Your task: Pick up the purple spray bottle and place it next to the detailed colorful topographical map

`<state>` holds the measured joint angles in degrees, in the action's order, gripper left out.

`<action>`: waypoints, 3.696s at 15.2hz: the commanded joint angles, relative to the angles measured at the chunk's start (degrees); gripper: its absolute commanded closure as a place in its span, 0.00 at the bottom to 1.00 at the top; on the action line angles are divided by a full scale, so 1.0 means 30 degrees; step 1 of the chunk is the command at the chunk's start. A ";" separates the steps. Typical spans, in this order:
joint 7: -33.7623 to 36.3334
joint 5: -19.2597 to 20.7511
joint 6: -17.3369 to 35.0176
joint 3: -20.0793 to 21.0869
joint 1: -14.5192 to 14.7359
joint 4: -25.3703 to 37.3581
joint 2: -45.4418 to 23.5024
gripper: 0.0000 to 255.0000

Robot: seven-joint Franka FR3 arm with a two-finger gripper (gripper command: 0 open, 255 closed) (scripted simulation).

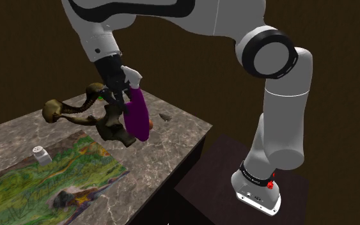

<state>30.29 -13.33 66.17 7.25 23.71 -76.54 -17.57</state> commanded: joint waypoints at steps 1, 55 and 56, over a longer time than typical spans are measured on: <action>-0.0178 0.0044 0.0602 -0.0019 -0.0007 -0.0782 0.0171 1.00; -0.2143 0.0476 1.0033 -0.0157 0.0273 -0.8394 -0.1845 0.00; -0.2095 0.0532 0.9386 -0.0193 0.0211 -0.7660 -0.1940 0.00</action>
<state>23.88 -11.82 95.47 6.72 24.42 -100.78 -23.25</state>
